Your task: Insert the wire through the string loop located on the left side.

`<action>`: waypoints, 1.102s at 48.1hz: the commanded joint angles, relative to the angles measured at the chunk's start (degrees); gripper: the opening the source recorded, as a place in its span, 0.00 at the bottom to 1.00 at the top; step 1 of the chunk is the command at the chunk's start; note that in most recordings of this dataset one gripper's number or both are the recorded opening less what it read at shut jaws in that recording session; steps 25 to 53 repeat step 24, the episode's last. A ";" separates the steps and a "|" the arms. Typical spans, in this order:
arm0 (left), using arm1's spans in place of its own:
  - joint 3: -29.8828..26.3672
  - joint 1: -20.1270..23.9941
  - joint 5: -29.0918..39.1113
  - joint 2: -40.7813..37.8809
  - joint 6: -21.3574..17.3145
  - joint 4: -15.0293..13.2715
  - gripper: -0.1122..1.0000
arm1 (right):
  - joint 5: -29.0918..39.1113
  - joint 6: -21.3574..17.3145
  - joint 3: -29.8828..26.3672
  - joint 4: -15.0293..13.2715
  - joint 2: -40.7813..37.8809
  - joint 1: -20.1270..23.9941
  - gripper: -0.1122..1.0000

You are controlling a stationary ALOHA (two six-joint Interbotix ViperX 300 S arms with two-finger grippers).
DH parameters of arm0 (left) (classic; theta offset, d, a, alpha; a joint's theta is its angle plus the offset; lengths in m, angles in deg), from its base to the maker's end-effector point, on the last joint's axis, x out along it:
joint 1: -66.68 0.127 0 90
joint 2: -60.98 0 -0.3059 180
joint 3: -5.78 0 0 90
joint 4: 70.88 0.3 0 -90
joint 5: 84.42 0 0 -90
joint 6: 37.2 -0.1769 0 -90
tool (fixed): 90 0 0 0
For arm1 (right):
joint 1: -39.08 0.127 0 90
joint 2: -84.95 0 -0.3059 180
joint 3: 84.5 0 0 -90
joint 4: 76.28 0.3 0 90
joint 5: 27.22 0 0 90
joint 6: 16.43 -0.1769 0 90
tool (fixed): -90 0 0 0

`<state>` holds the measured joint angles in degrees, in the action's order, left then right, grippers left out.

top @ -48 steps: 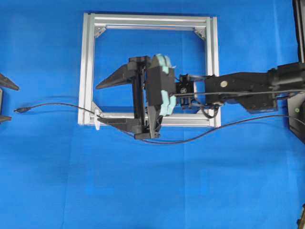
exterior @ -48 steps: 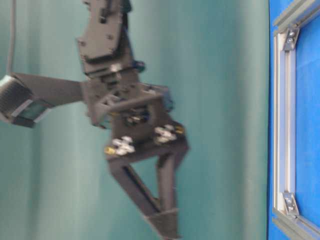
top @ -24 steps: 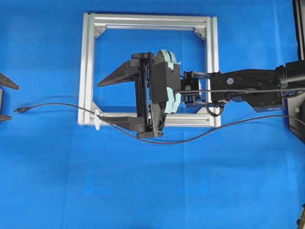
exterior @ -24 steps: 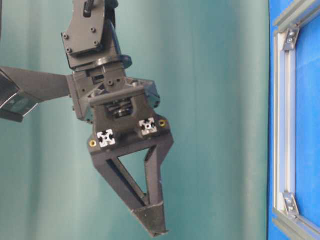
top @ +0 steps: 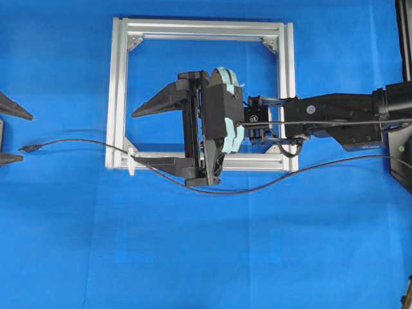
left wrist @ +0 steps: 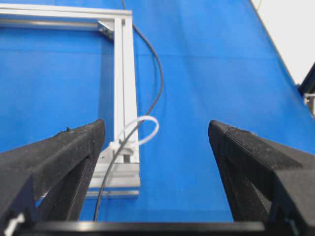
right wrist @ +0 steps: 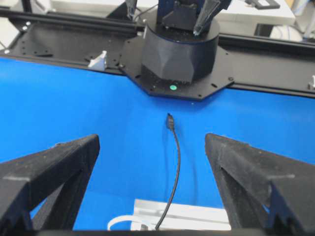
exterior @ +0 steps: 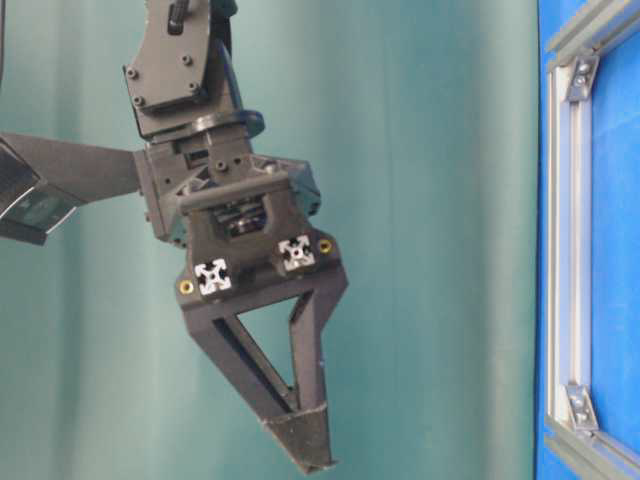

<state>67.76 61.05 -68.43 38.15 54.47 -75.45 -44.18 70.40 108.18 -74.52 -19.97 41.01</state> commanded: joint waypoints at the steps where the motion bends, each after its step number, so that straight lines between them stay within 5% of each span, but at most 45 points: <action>1: -0.62 0.18 -0.70 -0.97 -0.09 0.09 0.83 | -0.26 -0.09 -1.23 0.09 1.85 -0.18 0.98; 53: -0.62 0.79 -0.88 -0.97 -0.26 0.26 0.83 | -0.26 -0.09 -1.05 0.18 1.85 -0.18 0.98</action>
